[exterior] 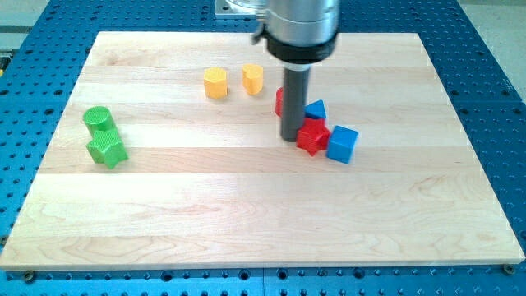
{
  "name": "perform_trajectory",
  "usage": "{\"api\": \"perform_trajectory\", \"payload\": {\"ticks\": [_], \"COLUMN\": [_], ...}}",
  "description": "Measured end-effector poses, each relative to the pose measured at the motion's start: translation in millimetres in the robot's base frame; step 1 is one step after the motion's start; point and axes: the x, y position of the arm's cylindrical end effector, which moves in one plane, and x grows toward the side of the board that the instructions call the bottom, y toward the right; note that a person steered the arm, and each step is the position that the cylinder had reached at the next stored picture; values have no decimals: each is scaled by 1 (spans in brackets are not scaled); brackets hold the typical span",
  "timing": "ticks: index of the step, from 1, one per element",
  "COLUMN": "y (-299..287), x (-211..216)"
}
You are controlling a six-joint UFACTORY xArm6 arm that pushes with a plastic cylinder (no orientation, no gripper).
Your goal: Move the red circle to the bottom right of the yellow heart
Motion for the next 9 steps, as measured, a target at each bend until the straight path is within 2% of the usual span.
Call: {"api": "perform_trajectory", "payload": {"ticks": [2, 4, 7, 8, 9], "y": [8, -24, -15, -26, -64], "x": [-2, -4, -40, -39, -26]}}
